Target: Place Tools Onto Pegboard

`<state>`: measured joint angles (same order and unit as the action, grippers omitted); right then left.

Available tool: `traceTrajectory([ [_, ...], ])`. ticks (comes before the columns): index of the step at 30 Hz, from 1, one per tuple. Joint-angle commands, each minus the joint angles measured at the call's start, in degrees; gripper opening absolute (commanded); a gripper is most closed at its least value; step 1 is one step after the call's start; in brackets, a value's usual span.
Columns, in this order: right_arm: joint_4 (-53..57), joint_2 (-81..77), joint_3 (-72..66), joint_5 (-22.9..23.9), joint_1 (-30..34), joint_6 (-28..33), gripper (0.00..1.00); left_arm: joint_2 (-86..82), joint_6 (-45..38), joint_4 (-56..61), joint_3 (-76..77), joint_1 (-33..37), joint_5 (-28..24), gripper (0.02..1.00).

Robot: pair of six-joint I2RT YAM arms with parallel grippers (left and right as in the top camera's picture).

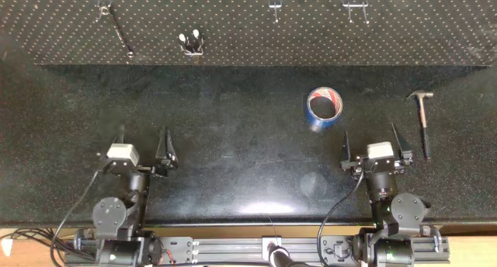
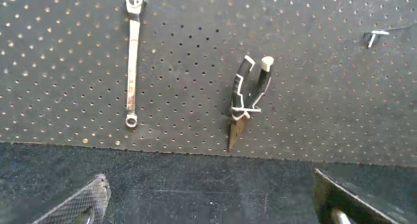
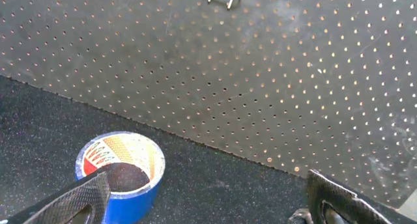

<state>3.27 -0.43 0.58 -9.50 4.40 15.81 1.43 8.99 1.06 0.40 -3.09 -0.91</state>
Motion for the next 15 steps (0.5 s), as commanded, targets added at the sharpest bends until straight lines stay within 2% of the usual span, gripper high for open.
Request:
traceTrajectory([
  [1,0.04,0.37,-0.31,0.04,-0.33,0.39,0.976,-1.29,-0.5,-4.7,-0.09,-3.3,1.55,0.993],
  [12,0.04,0.37,-0.31,0.02,-0.33,0.37,0.976,-1.25,-0.5,-5.6,-0.09,-3.85,1.55,0.993],
  [13,0.07,0.37,-0.31,-0.13,-0.33,-1.7,0.976,-1.25,-0.5,-5.6,-0.09,-3.85,1.55,0.993],
  [15,0.09,0.37,-0.31,-0.13,-0.33,-14.73,0.976,-1.25,-0.5,-5.6,-0.09,-3.85,1.55,0.993],
])
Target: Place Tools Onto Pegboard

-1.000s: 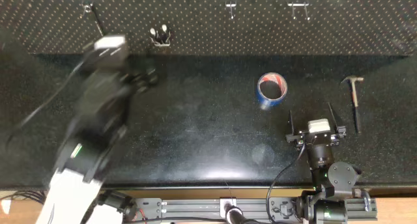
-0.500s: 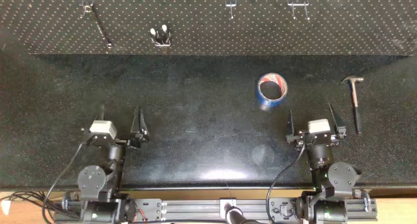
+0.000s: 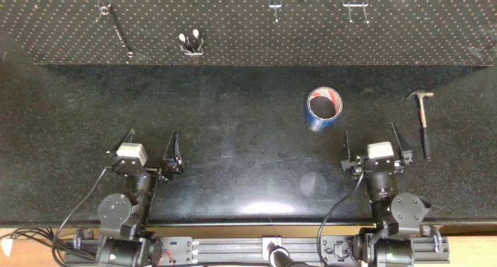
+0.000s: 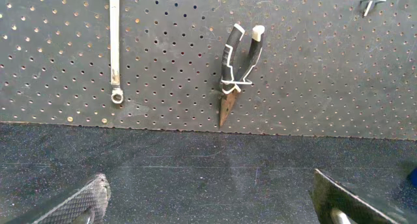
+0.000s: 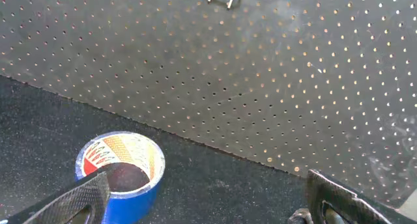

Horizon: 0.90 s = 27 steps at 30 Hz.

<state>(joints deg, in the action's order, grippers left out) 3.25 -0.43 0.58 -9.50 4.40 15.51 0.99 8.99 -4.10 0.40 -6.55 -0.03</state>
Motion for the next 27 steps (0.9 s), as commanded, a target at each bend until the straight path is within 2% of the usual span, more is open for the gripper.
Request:
traceTrajectory([
  [1,0.13,0.17,-0.31,-0.13,-0.33,-21.64,0.976,-0.81,-0.5,-0.44,-0.09,-0.39,0.68,0.996],
  [2,0.13,-0.76,-0.28,-0.13,-0.33,-24.06,0.976,-0.81,-0.5,-0.44,-0.09,-0.39,0.68,0.993],
  [4,8.11,-6.19,6.16,-0.15,-0.33,-24.06,0.976,-0.81,-0.5,-0.44,-0.09,-0.39,0.68,0.993],
  [6,16.24,-24.35,22.03,-1.84,-0.33,-24.06,0.976,-0.81,-0.5,-0.44,-0.09,-0.37,0.68,0.993],
  [7,17.62,-30.97,26.73,-4.76,-0.33,-24.06,0.976,-0.81,-0.5,-0.44,-0.09,-0.39,0.68,0.993],
  [9,22.75,-53.55,41.31,-18.67,-1.62,-24.09,0.976,-0.81,-0.5,-0.44,-0.09,-0.39,0.68,0.996],
  [10,23.58,-62.4,46.53,-19.8,-3.63,-24.9,0.976,-0.81,-0.5,-0.44,-0.09,-0.39,0.68,0.993],
  [11,23.67,-71.47,50.84,-19.71,-6.56,-25.14,0.976,-0.81,-0.5,-0.44,-0.09,-0.39,0.68,0.993],
  [13,22.45,-80.15,52.83,-19.58,-10.05,-24.92,0.976,-0.81,-0.5,-0.44,-0.09,-0.39,0.68,0.993],
  [14,20.85,-84.02,52.87,-17.99,-11.41,-26.38,0.976,-0.81,-0.5,-0.44,-0.09,-0.39,0.68,0.996],
  [16,20.9,-88.39,54.55,-14.4,-11.74,-27.1,0.976,-0.81,-0.5,-0.44,-0.09,-0.39,0.68,0.993],
  [23,23.5,-97.68,58.27,-12.63,-14.73,-28.22,0.993,-0.81,-0.5,-0.44,-0.09,-0.37,0.68,0.996],
  [24,23.45,-97.96,58.27,-12.41,-14.73,-28.39,0.89,-0.81,-0.5,-0.44,-0.09,-0.37,0.68,0.993],
  [25,23.5,-97.94,58.27,-12.35,-14.73,-28.57,0.706,-0.81,-0.5,-0.44,-0.09,-0.39,0.68,0.993],
  [26,23.52,-97.96,58.27,-12.35,-14.73,-28.61,0.292,-0.81,-0.5,-0.44,-0.09,-0.39,0.68,0.996],
  [27,23.58,-98.05,58.27,-11.93,-14.73,-28.59,0.119,-0.81,-0.5,-0.44,-0.09,-0.39,0.68,0.993],
])
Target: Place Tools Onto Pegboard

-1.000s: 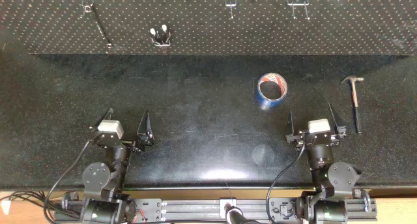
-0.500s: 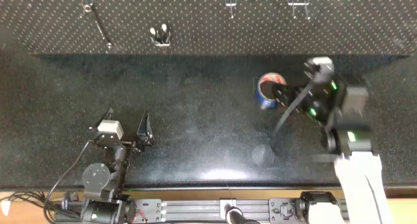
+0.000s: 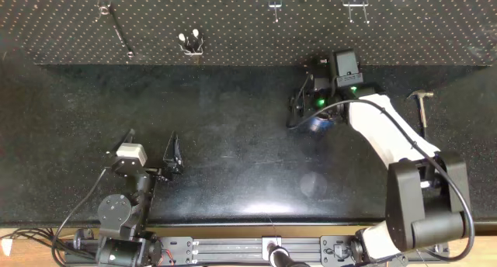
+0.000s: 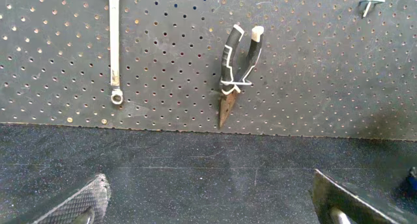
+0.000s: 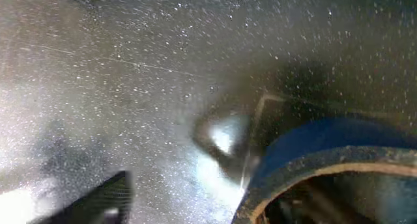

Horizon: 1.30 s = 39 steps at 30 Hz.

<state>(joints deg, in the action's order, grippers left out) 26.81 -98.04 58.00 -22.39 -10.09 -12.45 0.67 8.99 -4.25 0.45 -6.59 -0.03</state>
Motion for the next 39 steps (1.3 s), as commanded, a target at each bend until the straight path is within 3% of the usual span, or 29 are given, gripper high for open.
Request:
traceTrajectory([
  [1,0.55,-0.48,0.85,2.4,-0.24,-0.63,0.077,-0.48,-0.5,-0.28,-0.13,-0.33,0.68,0.993],
  [3,2.58,-0.48,0.85,5.29,-0.24,-0.63,0.077,-0.48,-0.5,-0.28,-0.13,-0.33,0.68,0.993],
  [7,0.46,6.14,-0.33,5.25,-2.23,-1.79,0.075,-0.48,-0.5,-0.28,-0.13,-0.33,0.68,0.996],
  [10,-34.45,27.04,-22.29,6.12,-9.03,-11.02,0.077,-0.48,-0.5,-0.28,-0.13,-0.33,0.68,0.993],
  [12,-37.05,34.99,-25.64,14.45,-12.46,-12.39,0.075,-0.48,-0.5,-0.28,-0.13,-0.33,0.68,0.993],
  [15,-38.12,41.46,-20.13,14.93,-16.92,-16.28,0.075,-0.48,-0.5,-0.28,-0.13,-0.35,0.68,0.993],
  [17,-38.07,41.35,-15.43,17.27,-19.56,-16.33,0.075,-0.48,-0.5,-0.28,-0.13,-0.35,0.68,0.993],
  [20,-38.12,37.86,-13.09,30.16,-19.82,-17.22,0.075,-0.48,-0.5,-0.28,-0.13,-0.35,0.68,0.993],
  [22,-43.04,30.93,-10.08,30.99,-20.61,-21.42,0.075,-0.48,-0.5,-0.28,-0.13,-0.35,0.68,0.993],
  [29,-48.39,18.18,-1.99,31.01,-21.59,-21.4,0.075,-0.48,-0.5,-0.28,-0.13,-0.35,0.68,0.993],
  [32,-48.46,14.64,0.85,35.23,-21.44,-21.38,0.075,-0.48,-0.5,-0.28,-0.13,-0.33,0.68,0.993],
  [39,-52.68,7.45,5.62,35.28,-22.34,-21.38,0.075,-0.48,-0.5,-0.28,-0.13,-0.35,0.68,0.993],
])
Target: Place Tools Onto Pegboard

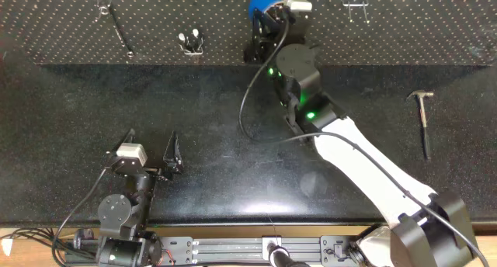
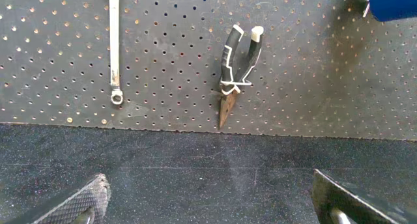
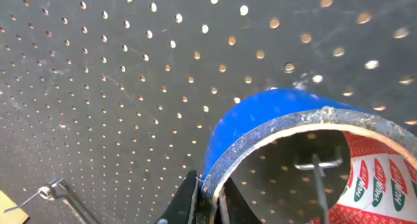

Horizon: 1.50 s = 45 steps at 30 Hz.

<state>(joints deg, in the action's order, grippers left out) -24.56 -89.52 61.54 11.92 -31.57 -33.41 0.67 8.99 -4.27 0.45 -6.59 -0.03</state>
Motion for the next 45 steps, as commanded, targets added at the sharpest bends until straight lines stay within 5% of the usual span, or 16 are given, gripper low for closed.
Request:
traceTrajectory([
  [1,-1.31,-1.07,2.08,0.96,-0.87,-0.44,0.075,-0.48,-0.5,-0.26,-0.13,-0.33,0.68,0.996],
  [11,-2.29,-1.07,2.1,0.46,-0.87,-1.97,0.077,-0.48,-0.5,-0.26,-0.13,-0.35,0.68,0.993],
  [13,-2.14,-1.07,2.1,0.46,-0.87,-1.97,0.251,-0.48,-0.5,-0.26,-0.13,-0.35,0.68,0.993],
  [16,-1.68,-1.07,2.1,0.42,-0.87,-1.97,0.268,-0.48,-0.5,-0.26,-0.13,-0.33,0.68,0.993],
  [18,-1.25,-1.05,2.1,-3.72,-0.87,-1.95,0.268,-0.48,-0.5,-0.26,-0.13,-0.35,0.68,0.993],
  [25,12.44,2.01,2.08,-4.52,-0.83,-1.95,0.266,-0.48,-0.5,-0.26,-0.13,-0.35,0.68,0.993],
  [27,21.44,5.75,2.08,-7.32,-0.83,-1.9,0.268,-0.48,-0.5,-0.26,-0.13,-0.33,0.68,0.991],
  [29,43.04,14.8,2.08,-7.48,-0.81,-1.88,0.27,-0.48,-0.5,-0.26,-0.13,-0.33,0.68,0.996],
  [30,57.57,20.15,2.08,-7.93,-0.13,3.1,0.367,-0.48,-0.5,-0.26,-0.13,-0.35,0.68,0.993],
  [31,73.85,24.76,2.08,-10.56,5.35,15.69,0.667,-0.48,-0.5,-0.26,-0.13,-0.35,0.68,0.996],
  [33,87.97,27.34,2.08,-10.49,18.99,25.16,0.715,-0.48,-0.5,-0.26,-0.13,-0.35,0.68,0.993],
  [34,93.15,26.08,2.08,-10.49,35.39,32.48,0.735,-0.48,-0.5,-0.26,-0.13,-0.35,0.68,0.993],
  [36,93.26,19.52,2.08,-11.52,52.24,41.9,0.794,-0.48,-0.5,-0.26,-0.13,-0.35,0.68,0.996],
  [37,90.58,14.14,1.9,-22.97,60.81,46.4,0.796,-0.48,-0.5,-0.26,-0.13,-0.35,0.68,0.993],
  [40,89.83,3.04,0.79,-25.7,67.73,59.1,0.798,-0.48,-0.5,-0.26,-0.13,-0.35,0.68,0.996],
  [45,80.89,-7.26,0.85,-9.64,67.91,64.19,0.901,-0.48,-0.5,-0.26,-0.13,-0.35,0.68,0.993],
])
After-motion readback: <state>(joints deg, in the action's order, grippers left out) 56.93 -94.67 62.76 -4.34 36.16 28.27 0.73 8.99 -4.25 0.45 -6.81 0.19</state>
